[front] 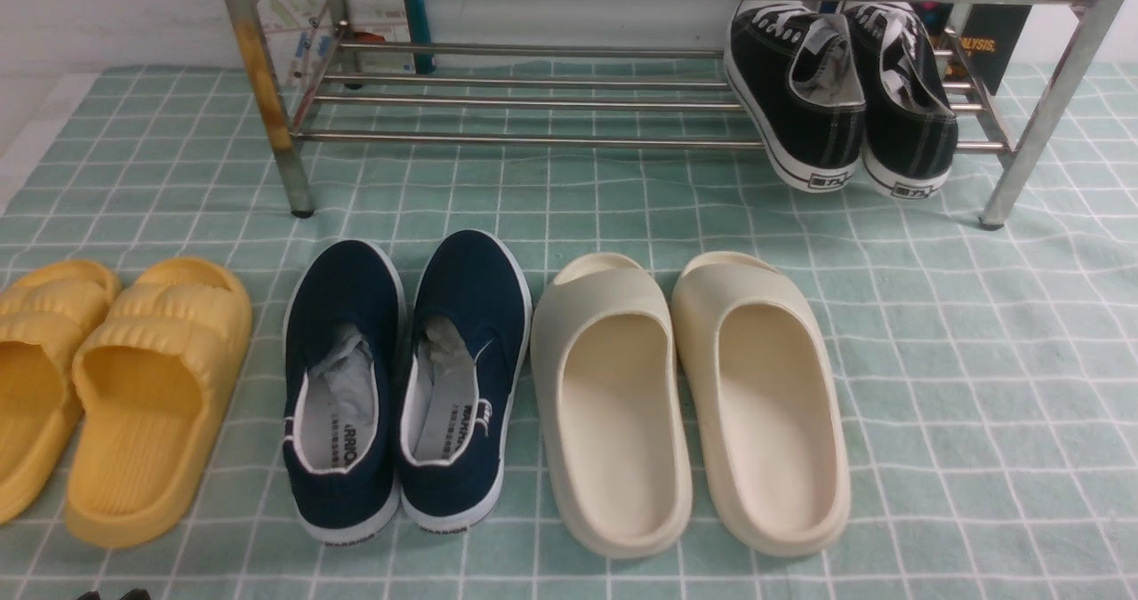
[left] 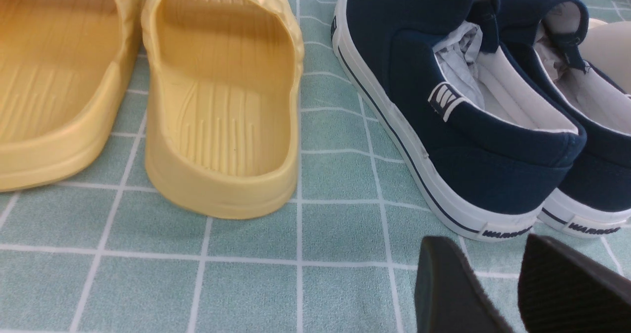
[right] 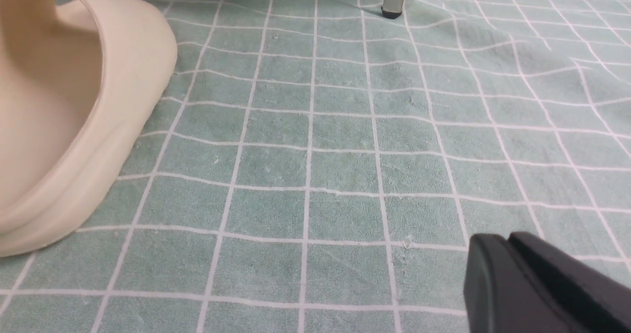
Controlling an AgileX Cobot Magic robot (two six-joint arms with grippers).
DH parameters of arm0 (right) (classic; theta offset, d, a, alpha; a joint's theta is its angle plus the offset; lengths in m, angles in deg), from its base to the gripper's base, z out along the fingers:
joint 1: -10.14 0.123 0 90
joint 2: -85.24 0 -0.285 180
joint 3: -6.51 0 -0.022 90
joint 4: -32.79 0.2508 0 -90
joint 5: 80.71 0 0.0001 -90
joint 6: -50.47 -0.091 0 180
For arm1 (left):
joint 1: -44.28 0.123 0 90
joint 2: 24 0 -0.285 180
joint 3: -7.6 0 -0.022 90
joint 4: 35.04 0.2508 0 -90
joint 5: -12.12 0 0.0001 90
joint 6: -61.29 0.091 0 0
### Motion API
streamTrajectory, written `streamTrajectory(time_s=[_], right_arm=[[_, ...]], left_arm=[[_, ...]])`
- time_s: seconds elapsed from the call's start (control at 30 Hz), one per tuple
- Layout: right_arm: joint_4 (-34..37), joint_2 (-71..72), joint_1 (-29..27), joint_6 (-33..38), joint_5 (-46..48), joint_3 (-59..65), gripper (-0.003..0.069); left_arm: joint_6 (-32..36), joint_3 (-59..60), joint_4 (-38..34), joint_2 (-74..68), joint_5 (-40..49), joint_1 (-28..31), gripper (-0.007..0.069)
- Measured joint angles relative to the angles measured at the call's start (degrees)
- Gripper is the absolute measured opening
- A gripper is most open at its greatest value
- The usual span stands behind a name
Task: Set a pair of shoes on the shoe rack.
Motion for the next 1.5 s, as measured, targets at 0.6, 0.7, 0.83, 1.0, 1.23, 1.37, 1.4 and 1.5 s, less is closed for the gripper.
streamTrajectory(time_s=[0.6, 0.7, 0.83, 1.0, 1.23, 1.37, 1.4, 1.5], right_arm=[[0.83, 0.00, 0.00, 0.00, 0.00, 0.00, 0.0097], [0.83, 0.00, 0.00, 0.00, 0.00, 0.00, 0.0104], [0.83, 0.00, 0.00, 0.00, 0.00, 0.00, 0.0110], [0.83, 0.00, 0.00, 0.00, 0.00, 0.00, 0.0118], [0.83, 0.00, 0.00, 0.00, 0.00, 0.00, 0.0124], [0.83, 0.00, 0.00, 0.00, 0.00, 0.00, 0.0129], [0.83, 0.00, 0.00, 0.00, 0.00, 0.00, 0.0128], [0.83, 0.00, 0.00, 0.00, 0.00, 0.00, 0.0130]], left_arm=[[0.00, 0.00, 0.00, 0.00, 0.00, 0.00, 0.0239], [0.00, 0.00, 0.00, 0.00, 0.00, 0.00, 0.0239], [0.00, 0.00, 0.00, 0.00, 0.00, 0.00, 0.0239], [0.00, 0.00, 0.00, 0.00, 0.00, 0.00, 0.0239], [0.00, 0.00, 0.00, 0.00, 0.00, 0.00, 0.0239], [0.00, 0.00, 0.00, 0.00, 0.00, 0.00, 0.0239], [0.00, 0.00, 0.00, 0.00, 0.00, 0.00, 0.0239], [0.00, 0.00, 0.00, 0.00, 0.00, 0.00, 0.0239]])
